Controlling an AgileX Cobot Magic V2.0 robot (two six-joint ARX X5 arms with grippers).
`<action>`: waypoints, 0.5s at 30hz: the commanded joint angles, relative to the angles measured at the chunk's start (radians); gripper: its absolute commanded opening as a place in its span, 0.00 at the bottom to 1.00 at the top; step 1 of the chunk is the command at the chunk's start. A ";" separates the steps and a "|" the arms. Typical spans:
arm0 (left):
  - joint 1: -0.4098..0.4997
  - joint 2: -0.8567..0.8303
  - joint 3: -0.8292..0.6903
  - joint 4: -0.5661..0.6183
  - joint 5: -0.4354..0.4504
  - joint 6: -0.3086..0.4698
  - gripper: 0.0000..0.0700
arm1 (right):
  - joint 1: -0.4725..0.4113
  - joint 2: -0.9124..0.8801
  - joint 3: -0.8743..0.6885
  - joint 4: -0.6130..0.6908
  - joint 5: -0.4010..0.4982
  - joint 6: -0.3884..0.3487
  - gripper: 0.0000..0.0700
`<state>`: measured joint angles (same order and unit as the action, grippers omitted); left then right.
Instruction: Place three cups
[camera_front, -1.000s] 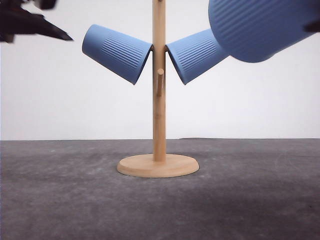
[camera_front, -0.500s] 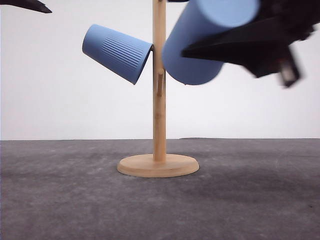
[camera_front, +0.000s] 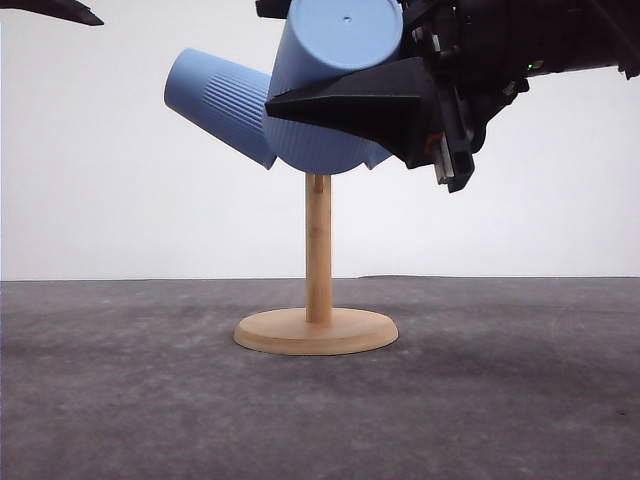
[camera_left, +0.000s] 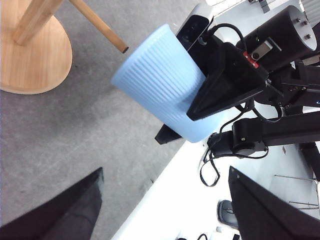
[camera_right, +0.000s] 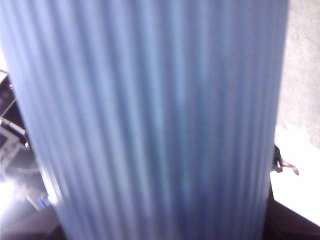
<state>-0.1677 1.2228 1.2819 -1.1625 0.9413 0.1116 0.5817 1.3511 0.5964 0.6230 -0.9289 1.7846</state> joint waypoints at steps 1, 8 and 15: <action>-0.002 0.006 0.023 0.003 0.006 0.010 0.68 | -0.002 0.007 0.008 0.005 0.017 0.011 0.40; -0.002 0.006 0.023 0.003 0.006 0.010 0.68 | -0.002 0.073 0.011 0.036 0.019 0.012 0.40; -0.002 0.006 0.023 0.002 0.006 0.010 0.68 | -0.004 0.116 0.028 0.078 0.027 0.012 0.40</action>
<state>-0.1677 1.2228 1.2819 -1.1629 0.9413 0.1116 0.5770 1.4652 0.6102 0.6831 -0.9056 1.7893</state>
